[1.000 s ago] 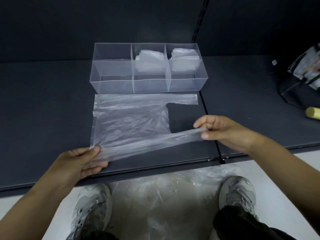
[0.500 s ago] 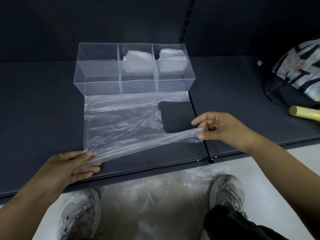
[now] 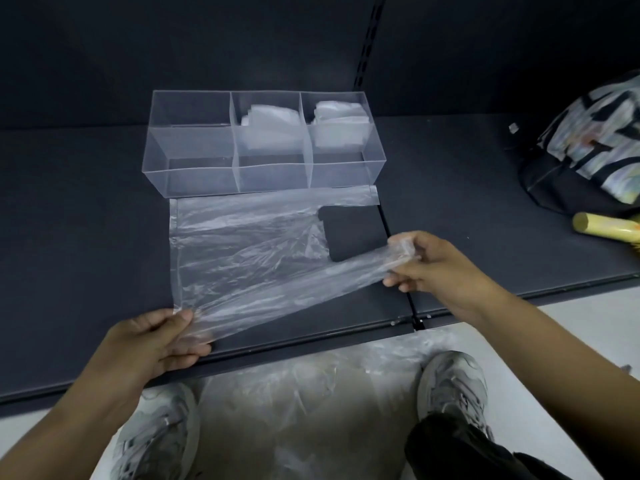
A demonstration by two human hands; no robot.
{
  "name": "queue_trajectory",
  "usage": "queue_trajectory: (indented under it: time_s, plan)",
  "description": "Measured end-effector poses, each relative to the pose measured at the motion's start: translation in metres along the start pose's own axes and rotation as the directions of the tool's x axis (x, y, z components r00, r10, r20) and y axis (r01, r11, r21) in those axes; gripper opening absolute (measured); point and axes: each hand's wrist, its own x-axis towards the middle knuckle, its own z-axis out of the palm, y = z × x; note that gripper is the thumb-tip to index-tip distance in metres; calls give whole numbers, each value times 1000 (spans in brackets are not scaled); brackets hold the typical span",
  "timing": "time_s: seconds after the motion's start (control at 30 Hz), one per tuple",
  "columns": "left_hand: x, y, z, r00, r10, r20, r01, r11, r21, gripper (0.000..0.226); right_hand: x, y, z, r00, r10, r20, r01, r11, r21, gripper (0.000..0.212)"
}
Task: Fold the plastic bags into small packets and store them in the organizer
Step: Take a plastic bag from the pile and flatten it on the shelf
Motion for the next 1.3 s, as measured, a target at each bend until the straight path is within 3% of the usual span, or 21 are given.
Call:
queue_trajectory:
  time_s: [0.1, 0.17, 0.2, 0.27, 0.33, 0.4, 0.57, 0.63, 0.7, 0.77, 0.83, 0.9, 0.93, 0.97, 1.03, 1.13, 1.23, 1.3]
  plan:
    - [-1, 1, 2, 1000, 5, -3, -5, 1000, 6, 26, -8, 1, -21, 966, 105, 238, -163, 956, 243, 55]
    - [-3, 2, 4, 1000, 2, -5, -2, 1000, 22, 18, -9, 0, -25, 954, 153, 259, -238, 911, 337, 53]
    - [-3, 2, 4, 1000, -1, -5, 1, 1000, 28, 15, -9, 3, -23, 963, 175, 203, -235, 917, 321, 50]
    - [-3, 2, 4, 1000, -12, 3, 11, 999, 36, 14, -4, 10, -15, 987, 163, -16, -157, 970, 187, 31]
    - [-3, 1, 4, 1000, -15, 7, 14, 999, 42, 15, -2, 15, -7, 976, 46, -212, -47, 999, 0, 2]
    - [-3, -1, 4, 1000, 4, -9, -4, 997, 72, 13, 2, 22, -8, 948, -88, -307, 45, 988, -145, 12]
    - [-2, -4, 4, 997, 69, -31, -61, 976, 211, 13, 0, 31, -17, 919, -191, -344, 60, 932, -357, 15]
    - [-5, -3, 3, 998, 69, 5, -67, 958, 278, 15, -2, 31, -19, 930, -166, -328, -2, 889, -457, 14]
    - [-10, 0, 0, 997, 68, 36, -77, 922, 378, 20, -4, 27, -24, 939, -122, -322, -113, 773, -624, 12]
    - [-14, 5, -5, 988, 153, -7, -120, 800, 588, 28, -7, 18, -23, 931, -110, -348, -229, 568, -791, 15]
    - [-14, 12, -8, 892, 449, -46, -233, 545, 806, 28, -8, 3, -10, 896, -261, -361, -207, 473, -856, 19]
    - [-12, 20, -1, 682, 731, 27, -417, 358, 836, 12, -4, -10, 25, 812, -536, -233, 28, 435, -900, 23]
    - [-6, 23, 6, 602, 794, 86, -485, 278, 829, 5, -1, -16, 50, 778, -616, -123, 175, 401, -899, 26]
    - [1, 27, 15, 561, 814, 150, -521, 206, 828, 16, 2, -21, 78, 771, -637, 0, 315, 381, -869, 31]
    - [19, 33, 31, 578, 761, 294, -551, 98, 828, 38, 8, -20, 134, 781, -575, 245, 519, 377, -767, 43]
    - [45, 29, 40, 719, 580, 383, -448, -33, 893, 58, 22, 4, 178, 745, -485, 458, 607, 205, -768, 57]
    - [61, 18, 29, 750, 541, 381, -394, -97, 914, 73, 37, 28, 159, 820, -412, 398, 462, 65, -885, 67]
    - [61, 17, 25, 741, 549, 388, -395, -112, 912, 79, 38, 39, 129, 855, -425, 298, 359, 69, -931, 71]
